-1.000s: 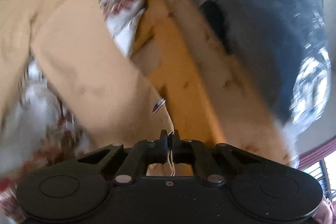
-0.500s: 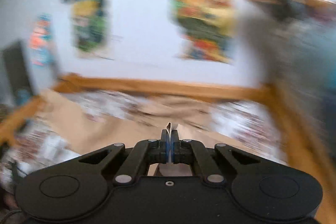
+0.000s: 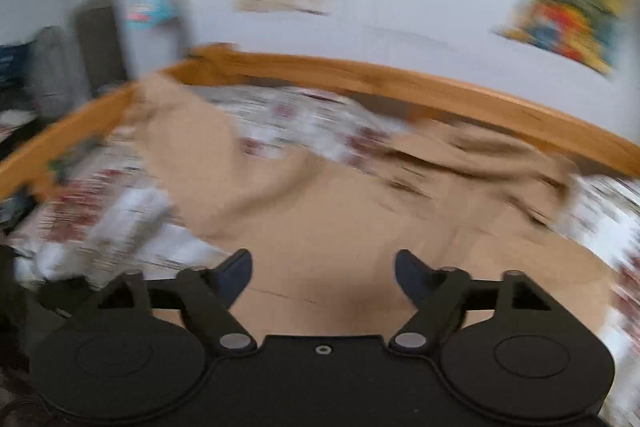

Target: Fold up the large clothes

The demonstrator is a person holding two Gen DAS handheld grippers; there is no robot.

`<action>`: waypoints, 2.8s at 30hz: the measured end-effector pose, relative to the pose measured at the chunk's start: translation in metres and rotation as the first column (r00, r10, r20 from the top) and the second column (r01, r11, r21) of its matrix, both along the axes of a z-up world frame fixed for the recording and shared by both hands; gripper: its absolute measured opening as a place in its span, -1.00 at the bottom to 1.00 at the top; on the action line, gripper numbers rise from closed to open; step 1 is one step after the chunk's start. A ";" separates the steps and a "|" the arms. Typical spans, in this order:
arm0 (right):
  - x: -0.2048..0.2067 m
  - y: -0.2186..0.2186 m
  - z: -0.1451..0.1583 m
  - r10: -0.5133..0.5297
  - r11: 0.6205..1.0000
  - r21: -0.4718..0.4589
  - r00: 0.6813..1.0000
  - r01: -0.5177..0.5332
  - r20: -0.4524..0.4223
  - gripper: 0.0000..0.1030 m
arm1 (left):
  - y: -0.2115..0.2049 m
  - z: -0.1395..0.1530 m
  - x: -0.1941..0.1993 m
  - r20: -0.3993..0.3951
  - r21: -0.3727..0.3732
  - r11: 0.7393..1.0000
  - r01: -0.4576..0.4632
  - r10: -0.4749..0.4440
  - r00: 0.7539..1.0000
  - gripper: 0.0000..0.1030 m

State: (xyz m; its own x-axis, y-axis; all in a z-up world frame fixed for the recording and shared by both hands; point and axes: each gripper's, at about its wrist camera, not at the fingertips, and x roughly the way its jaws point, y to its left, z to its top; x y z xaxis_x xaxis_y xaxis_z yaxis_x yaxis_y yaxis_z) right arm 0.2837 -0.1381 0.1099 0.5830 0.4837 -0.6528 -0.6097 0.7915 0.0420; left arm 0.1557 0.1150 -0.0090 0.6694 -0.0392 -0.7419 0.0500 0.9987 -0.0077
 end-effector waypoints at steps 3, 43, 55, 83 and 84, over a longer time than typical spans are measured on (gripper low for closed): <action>0.040 -0.058 -0.030 -0.217 0.974 -0.056 0.975 0.219 0.038 0.79 | 0.003 -0.006 0.017 0.015 -0.011 1.000 -0.019 0.019 1.000 0.99; -0.131 -0.047 -0.176 -0.571 0.814 0.203 0.813 0.544 0.115 0.99 | 0.169 0.036 0.023 0.041 0.041 0.673 -0.738 0.737 0.675 0.99; -0.105 -0.039 -0.218 -0.477 0.865 0.199 0.877 0.460 0.047 0.99 | 0.276 0.054 0.067 0.048 -0.273 0.402 -0.874 0.913 0.405 0.84; -0.120 -0.069 -0.196 -0.627 0.747 0.353 0.773 0.564 0.091 0.97 | -0.027 0.146 0.081 0.583 0.085 0.996 -0.002 -0.048 0.811 -0.82; -0.122 -0.074 -0.189 -0.655 0.727 0.372 0.747 0.577 0.119 0.97 | -0.039 0.139 0.082 0.550 0.085 0.995 0.056 -0.094 0.830 -0.76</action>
